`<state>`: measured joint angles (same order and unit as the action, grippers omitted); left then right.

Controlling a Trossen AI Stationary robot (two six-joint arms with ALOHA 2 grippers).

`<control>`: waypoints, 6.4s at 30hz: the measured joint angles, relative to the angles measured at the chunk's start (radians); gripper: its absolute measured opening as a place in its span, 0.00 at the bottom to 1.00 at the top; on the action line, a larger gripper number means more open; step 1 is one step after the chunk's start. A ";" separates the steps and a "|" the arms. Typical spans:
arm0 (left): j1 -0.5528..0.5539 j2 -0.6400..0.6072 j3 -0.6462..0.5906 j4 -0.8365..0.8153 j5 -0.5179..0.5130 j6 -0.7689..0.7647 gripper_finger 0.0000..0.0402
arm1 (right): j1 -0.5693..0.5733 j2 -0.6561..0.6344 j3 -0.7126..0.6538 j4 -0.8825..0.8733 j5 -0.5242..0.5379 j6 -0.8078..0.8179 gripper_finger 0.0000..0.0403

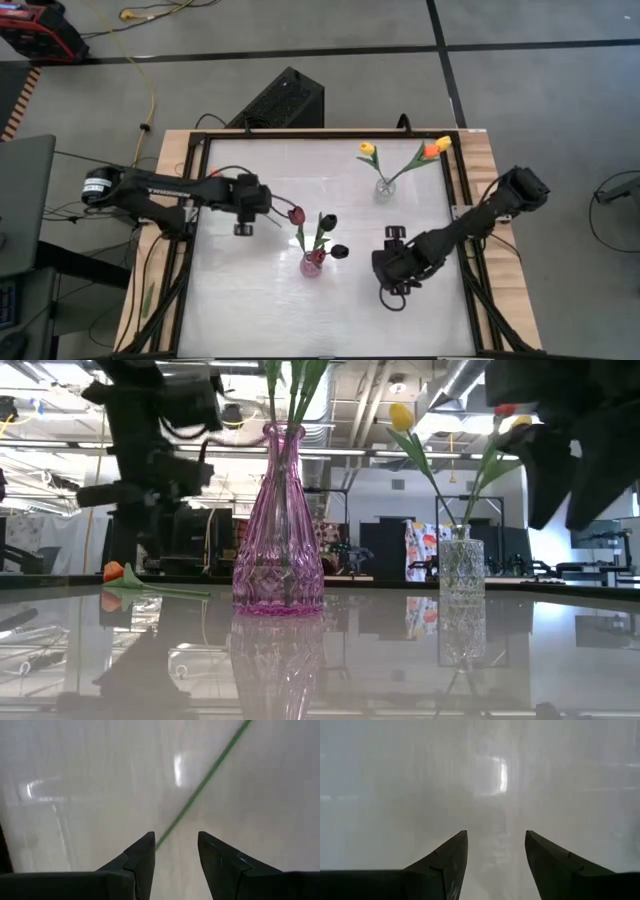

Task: Sort flowers into vase by color
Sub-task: Put the orange flower into the transparent vase

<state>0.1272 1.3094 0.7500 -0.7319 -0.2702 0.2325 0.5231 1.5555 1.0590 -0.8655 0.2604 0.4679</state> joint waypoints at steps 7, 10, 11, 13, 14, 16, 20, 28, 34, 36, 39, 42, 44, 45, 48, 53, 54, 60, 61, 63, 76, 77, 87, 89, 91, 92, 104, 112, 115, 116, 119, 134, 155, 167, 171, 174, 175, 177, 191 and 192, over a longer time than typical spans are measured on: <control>0.178 0.000 -0.002 -0.045 0.006 0.216 0.35 | 0.008 0.003 -0.006 0.088 0.005 0.056 0.55; 0.248 0.001 -0.002 -0.045 0.051 0.278 0.35 | 0.011 0.003 -0.005 0.113 0.005 0.056 0.55; 0.268 0.001 -0.002 -0.044 0.090 0.293 0.35 | 0.014 0.003 -0.005 0.116 0.005 0.057 0.55; 0.304 0.001 -0.002 -0.044 0.149 0.320 0.35 | 0.022 0.003 -0.005 0.122 0.005 0.057 0.55; 0.319 0.001 -0.002 -0.041 0.160 0.334 0.35 | 0.026 0.003 -0.005 0.122 0.008 0.058 0.55; 0.341 0.001 -0.011 -0.012 0.164 0.360 0.35 | 0.035 0.003 -0.005 0.121 0.020 0.057 0.55; 0.368 0.001 -0.076 0.045 0.177 0.427 0.35 | 0.045 0.003 -0.005 0.121 0.036 0.057 0.55; 0.393 -0.002 -0.197 0.190 0.163 0.473 0.35 | 0.053 0.003 -0.005 0.124 0.058 0.042 0.55; 0.406 -0.003 -0.219 0.211 0.171 0.497 0.33 | 0.050 0.003 -0.005 0.132 0.058 0.032 0.55; 0.408 -0.003 -0.220 0.211 0.182 0.498 0.29 | 0.050 0.003 -0.005 0.149 0.058 0.032 0.55; 0.408 -0.003 -0.222 0.209 0.199 0.509 0.19 | 0.050 0.003 -0.004 0.164 0.058 0.031 0.55; 0.408 -0.002 -0.222 0.209 0.206 0.508 0.07 | 0.050 0.003 -0.004 0.171 0.058 0.031 0.55; 0.409 -0.001 -0.223 0.216 0.210 0.504 0.02 | 0.050 0.003 -0.004 0.171 0.057 0.029 0.55; 0.409 0.000 -0.223 0.218 0.215 0.498 0.02 | 0.050 0.003 -0.004 0.171 0.057 0.029 0.55; 0.397 0.001 -0.205 0.206 0.235 0.465 0.01 | 0.050 0.003 -0.004 0.171 0.057 0.029 0.55; 0.338 0.002 -0.076 0.186 0.293 0.310 0.00 | 0.050 0.003 -0.004 0.171 0.057 0.029 0.55; 0.325 0.003 -0.051 0.175 0.306 0.281 0.00 | 0.047 0.003 -0.004 0.171 0.057 0.029 0.55; 0.244 0.002 0.123 0.181 0.453 0.094 0.00 | 0.007 0.003 -0.004 0.170 0.058 -0.046 0.55; 0.234 0.003 0.145 0.184 0.472 0.045 0.00 | -0.002 0.003 -0.004 0.170 0.058 -0.095 0.55; 0.216 0.003 0.184 0.217 0.518 -0.064 0.00 | -0.020 0.003 -0.004 0.170 0.058 -0.213 0.55; 0.130 0.119 0.202 0.370 0.566 -0.481 0.00 | -0.167 0.004 -0.004 0.279 0.295 -0.833 0.53; 0.126 0.149 0.202 0.386 0.573 -0.515 0.00 | -0.178 0.004 -0.004 0.306 0.315 -0.846 0.52; 0.118 0.375 0.202 0.562 0.761 -0.622 0.00 | -0.261 0.016 -0.004 0.449 0.343 -0.899 0.47; 0.113 0.396 0.202 0.586 0.791 -0.633 0.00 | -0.280 0.034 -0.004 0.460 0.339 -0.911 0.46; 0.108 0.412 0.202 0.602 0.803 -0.638 0.00 | -0.298 0.070 -0.004 0.478 0.336 -0.939 0.46; 0.106 0.414 0.202 0.599 0.806 -0.638 0.00 | -0.305 0.088 -0.004 0.498 0.337 -0.958 0.46; 0.086 0.412 0.203 0.590 0.793 -0.622 0.00 | -0.314 0.297 -0.003 0.765 0.429 -1.155 0.40; 0.087 0.412 0.203 0.599 0.763 -0.631 0.00 | -0.309 0.315 0.007 0.811 0.476 -1.152 0.27; 0.087 0.412 0.203 0.606 0.762 -0.635 0.00 | -0.310 0.315 0.015 0.811 0.483 -1.151 0.21; 0.087 0.412 0.203 0.609 0.757 -0.635 0.00 | -0.311 0.315 0.015 0.814 0.483 -1.151 0.19; 0.087 0.412 0.203 0.615 0.739 -0.643 0.00 | -0.316 0.315 0.015 0.810 0.474 -1.150 0.09; 0.168 0.299 0.203 0.613 0.722 -0.519 0.16 | -0.215 0.293 0.000 0.691 0.253 -0.820 0.05; 0.172 0.215 -0.045 0.998 0.552 -0.500 0.17 | -0.224 -0.294 -0.886 2.194 0.448 -0.696 0.05; 0.159 0.215 -0.110 1.105 0.560 -0.542 0.17 | -0.396 -0.167 -0.898 2.430 0.443 -0.939 0.05; 0.152 0.215 -0.110 1.110 0.560 -0.530 0.17 | -0.448 -0.151 -0.898 2.433 0.421 -0.940 0.05; 0.146 0.215 -0.110 1.114 0.560 -0.523 0.17 | -0.469 -0.142 -0.898 2.432 0.422 -0.940 0.05; 0.144 0.215 -0.110 1.116 0.560 -0.522 0.17 | -0.472 -0.142 -0.898 2.432 0.421 -0.940 0.05; 0.141 0.215 -0.110 1.117 0.560 -0.522 0.17 | -0.477 -0.143 -0.898 2.433 0.420 -0.939 0.05; 0.139 0.215 -0.113 1.115 0.560 -0.524 0.17 | -0.480 -0.143 -0.906 2.360 0.480 -0.899 0.05; 0.139 0.215 -0.114 1.115 0.560 -0.526 0.17 | -0.485 -0.143 -0.911 2.355 0.480 -0.884 0.05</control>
<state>0.2665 1.5246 0.6365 0.3828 0.2901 -0.2931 0.0385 1.4128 0.1484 1.4895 0.7406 -0.4160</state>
